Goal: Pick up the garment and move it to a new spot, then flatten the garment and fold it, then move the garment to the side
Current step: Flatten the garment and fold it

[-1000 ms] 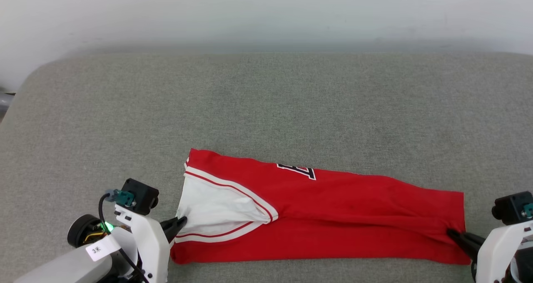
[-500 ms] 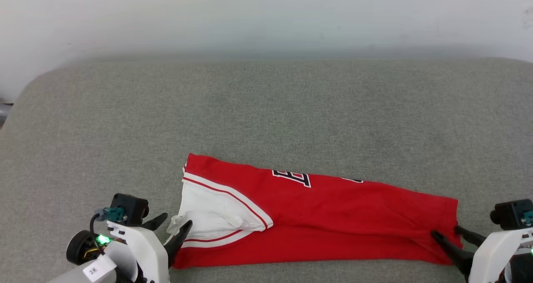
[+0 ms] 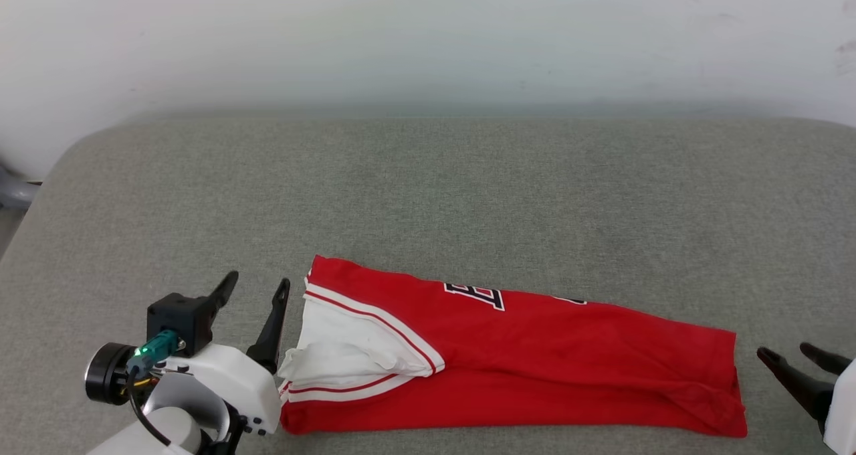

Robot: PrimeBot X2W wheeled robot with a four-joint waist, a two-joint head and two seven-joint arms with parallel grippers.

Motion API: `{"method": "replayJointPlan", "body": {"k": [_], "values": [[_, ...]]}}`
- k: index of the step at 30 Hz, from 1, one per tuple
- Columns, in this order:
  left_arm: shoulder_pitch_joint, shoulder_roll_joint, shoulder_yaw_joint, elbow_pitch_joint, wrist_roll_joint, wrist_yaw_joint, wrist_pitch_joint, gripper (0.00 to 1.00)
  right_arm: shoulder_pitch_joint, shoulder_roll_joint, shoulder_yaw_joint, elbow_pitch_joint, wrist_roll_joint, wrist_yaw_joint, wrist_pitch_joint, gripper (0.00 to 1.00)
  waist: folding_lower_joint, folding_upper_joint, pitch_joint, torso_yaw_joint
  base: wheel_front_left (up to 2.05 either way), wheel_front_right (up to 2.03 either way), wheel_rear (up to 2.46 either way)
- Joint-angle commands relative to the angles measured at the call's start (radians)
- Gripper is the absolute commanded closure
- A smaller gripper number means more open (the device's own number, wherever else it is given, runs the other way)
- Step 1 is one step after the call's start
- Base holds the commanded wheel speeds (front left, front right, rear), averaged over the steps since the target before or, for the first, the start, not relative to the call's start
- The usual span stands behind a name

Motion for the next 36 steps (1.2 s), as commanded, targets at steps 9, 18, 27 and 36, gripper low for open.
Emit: {"method": "replayJointPlan", "body": {"k": [9,18,27,36], "values": [[0.183,-0.139,0.278,-0.046,0.291,0.076,-0.006,0.0,-0.043,-0.01,0.019,0.088,0.062,-0.001,0.148,0.0,0.0001,0.0,0.03,0.043,0.0,0.0,0.0],[0.306,-0.274,0.458,-0.055,0.489,0.011,-0.006,0.0,-0.088,0.039,0.054,0.182,0.084,-0.001,0.152,0.0,0.0001,0.0,0.068,0.093,0.0,0.0,0.0],[0.367,-0.405,0.59,-0.043,0.664,-0.058,-0.006,0.0,-0.114,0.099,0.161,0.234,0.116,-0.001,0.112,0.0,0.0001,0.0,0.09,0.119,0.0,0.0,0.0],[0.427,-0.509,0.68,-0.065,0.806,-0.15,-0.006,0.0,-0.143,0.095,0.247,0.282,0.122,0.0,0.032,0.75,0.0001,0.0,0.08,0.123,0.0,0.0,0.0]]}}
